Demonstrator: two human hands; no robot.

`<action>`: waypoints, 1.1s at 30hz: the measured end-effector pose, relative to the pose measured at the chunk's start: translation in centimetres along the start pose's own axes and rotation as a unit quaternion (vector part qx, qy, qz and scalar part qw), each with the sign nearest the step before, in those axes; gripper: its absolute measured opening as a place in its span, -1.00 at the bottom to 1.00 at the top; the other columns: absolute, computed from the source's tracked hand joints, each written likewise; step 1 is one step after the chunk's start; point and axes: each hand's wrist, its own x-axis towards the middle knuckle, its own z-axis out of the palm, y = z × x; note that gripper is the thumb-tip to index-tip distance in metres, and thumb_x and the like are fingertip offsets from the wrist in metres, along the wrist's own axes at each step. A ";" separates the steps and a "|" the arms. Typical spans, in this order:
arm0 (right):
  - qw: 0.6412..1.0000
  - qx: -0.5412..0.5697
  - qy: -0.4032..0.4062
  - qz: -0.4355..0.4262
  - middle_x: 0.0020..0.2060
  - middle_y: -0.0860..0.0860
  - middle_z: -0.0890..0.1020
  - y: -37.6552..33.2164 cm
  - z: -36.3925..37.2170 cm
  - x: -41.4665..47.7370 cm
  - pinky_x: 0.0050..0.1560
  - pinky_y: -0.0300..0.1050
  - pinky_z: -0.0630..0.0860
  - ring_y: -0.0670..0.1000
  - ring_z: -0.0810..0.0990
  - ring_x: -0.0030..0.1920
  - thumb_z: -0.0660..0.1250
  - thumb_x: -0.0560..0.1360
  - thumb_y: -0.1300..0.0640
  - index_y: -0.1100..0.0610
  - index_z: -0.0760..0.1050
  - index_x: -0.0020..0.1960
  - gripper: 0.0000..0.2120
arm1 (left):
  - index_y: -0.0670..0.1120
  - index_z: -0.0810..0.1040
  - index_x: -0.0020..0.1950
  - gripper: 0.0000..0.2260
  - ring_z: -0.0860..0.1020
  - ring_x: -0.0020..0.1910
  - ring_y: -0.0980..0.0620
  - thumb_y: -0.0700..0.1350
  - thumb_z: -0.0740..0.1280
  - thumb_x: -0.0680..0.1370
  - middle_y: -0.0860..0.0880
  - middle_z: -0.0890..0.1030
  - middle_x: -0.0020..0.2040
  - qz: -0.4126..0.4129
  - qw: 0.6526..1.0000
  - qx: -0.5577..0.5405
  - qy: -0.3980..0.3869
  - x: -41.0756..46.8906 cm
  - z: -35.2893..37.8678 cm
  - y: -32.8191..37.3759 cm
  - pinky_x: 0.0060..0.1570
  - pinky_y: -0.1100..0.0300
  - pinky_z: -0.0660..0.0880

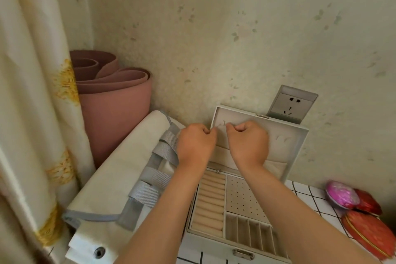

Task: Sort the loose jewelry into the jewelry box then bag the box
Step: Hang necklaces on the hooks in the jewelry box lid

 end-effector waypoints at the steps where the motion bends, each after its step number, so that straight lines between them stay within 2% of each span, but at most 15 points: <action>1: 1.000 -0.003 -0.015 0.003 -0.37 -0.13 0.61 0.3 -0.1 -0.3 -0.22 -0.10 0.54 -0.02 0.61 -0.24 0.45 0.47 -0.08 -0.01 0.52 -0.31 -0.75 | -0.05 0.35 -0.46 -0.63 0.36 -0.48 0.05 0.02 0.35 0.50 0.04 0.40 -0.51 0.002 1.000 0.004 -0.008 -0.1 -0.1 -0.3 -0.43 0.19 0.33; 6: 0.989 0.029 -0.144 -0.003 -0.36 -0.06 0.63 2.4 -0.8 -1.7 -0.23 -0.15 0.49 -0.08 0.61 -0.26 0.42 0.51 -0.03 0.08 0.60 -0.29 -0.74 | -0.15 0.53 -0.30 -0.72 0.40 -0.42 0.12 -0.03 0.33 0.55 0.05 0.47 -0.42 0.013 0.996 -0.015 -0.089 -0.4 -1.1 -0.3 -0.36 0.21 0.37; 9: 0.975 0.042 -0.219 -0.016 -0.41 0.10 0.58 2.7 -1.3 -2.8 -0.29 -0.11 0.38 0.02 0.53 -0.34 0.31 0.59 0.03 0.22 0.59 -0.27 -0.65 | -0.05 0.62 -0.15 -0.83 0.57 -0.23 0.09 -0.05 0.30 0.57 0.06 0.60 -0.26 0.021 0.987 -0.023 -0.158 -0.7 -1.5 0.2 -0.21 0.21 0.49; 11: 0.955 0.078 -0.285 -0.005 -0.38 0.11 0.59 2.4 -1.8 -3.6 -0.25 -0.10 0.40 0.01 0.52 -0.31 0.27 0.60 0.10 0.16 0.61 -0.24 -0.71 | -0.02 0.64 -0.06 -0.85 0.62 -0.13 0.07 -0.06 0.28 0.59 0.06 0.64 -0.16 0.026 0.982 -0.017 -0.186 -0.9 -1.8 0.4 -0.05 0.14 0.55; 13: 0.924 0.139 -0.355 0.032 -0.25 0.12 0.68 2.1 -2.2 -4.3 -0.13 -0.08 0.48 0.00 0.60 -0.20 0.28 0.59 0.14 -0.02 0.67 -0.13 -0.78 | 0.01 0.64 0.05 -0.83 0.61 -0.04 0.07 -0.10 0.26 0.59 0.07 0.64 -0.08 0.027 0.978 -0.012 -0.207 -1.0 -2.3 0.7 0.06 0.12 0.55; 15: 0.901 0.185 -0.389 0.049 -0.14 0.06 0.72 1.9 -2.5 -4.6 0.01 -0.09 0.54 0.01 0.67 -0.06 0.30 0.58 0.15 -0.01 0.68 -0.03 -0.82 | 0.02 0.62 0.15 -0.79 0.60 0.05 0.07 -0.12 0.25 0.59 0.06 0.63 -0.01 0.028 0.973 -0.008 -0.229 -1.2 -2.6 0.9 0.14 0.12 0.53; 19: 0.885 0.243 -0.393 0.059 -0.09 0.10 0.72 2.1 -3.1 -4.8 -0.08 -0.30 0.58 -0.08 0.68 -0.11 0.29 0.62 0.17 0.18 0.66 0.09 -0.82 | 0.01 0.62 0.21 -0.76 0.55 0.15 0.10 -0.13 0.25 0.60 0.04 0.62 0.15 0.043 0.968 0.007 -0.248 -1.7 -3.1 1.3 0.20 0.20 0.47; 23: 0.918 0.171 -0.356 0.035 -0.19 0.08 0.71 2.5 -3.9 -4.0 0.02 -0.14 0.57 0.00 0.66 -0.13 0.25 0.64 0.17 0.14 0.67 0.02 -0.79 | 0.02 0.60 0.21 -0.77 0.52 0.07 0.18 -0.15 0.26 0.61 0.13 0.59 0.08 0.056 0.979 0.004 -0.194 -2.1 -3.1 1.1 0.09 0.30 0.43; 26: 0.926 0.151 -0.346 0.010 -0.18 0.00 0.72 2.4 -5.0 -2.8 0.10 -0.15 0.56 -0.06 0.68 -0.07 0.25 0.64 0.14 0.11 0.68 0.00 -0.78 | 0.04 0.58 0.19 -0.78 0.55 0.02 0.17 -0.18 0.27 0.60 0.17 0.57 0.00 0.059 0.984 -0.022 -0.165 -3.0 -2.2 1.0 0.11 0.12 0.57; 29: 0.936 0.126 -0.325 -0.041 -0.17 -0.10 0.70 2.0 -5.9 -1.8 0.07 -0.19 0.52 -0.17 0.62 -0.11 0.28 0.62 0.11 0.04 0.69 -0.04 -0.80 | 0.02 0.55 0.26 -0.74 0.60 0.03 0.09 -0.17 0.25 0.60 0.10 0.60 0.10 0.049 0.988 -0.026 -0.143 -4.0 -1.3 1.0 0.10 0.02 0.59; 31: 0.944 0.121 -0.301 -0.059 -0.17 -0.11 0.70 1.7 -6.3 -1.2 0.03 -0.21 0.49 -0.19 0.61 -0.12 0.32 0.60 0.10 0.04 0.70 -0.06 -0.82 | -0.01 0.52 0.32 -0.71 0.63 0.01 0.04 -0.16 0.24 0.61 0.07 0.60 0.16 0.050 0.987 -0.027 -0.150 -4.4 -0.9 1.1 0.07 0.08 0.58; 33: 0.946 0.122 -0.294 -0.068 -0.16 -0.09 0.72 1.5 -6.4 -0.6 0.00 -0.21 0.50 -0.17 0.63 -0.10 0.34 0.59 0.10 0.05 0.71 -0.06 -0.83 | 0.02 0.52 0.30 -0.73 0.64 -0.14 0.09 -0.13 0.24 0.61 0.08 0.62 0.11 0.053 0.981 -0.038 -0.183 -4.8 -0.7 1.4 -0.13 0.24 0.55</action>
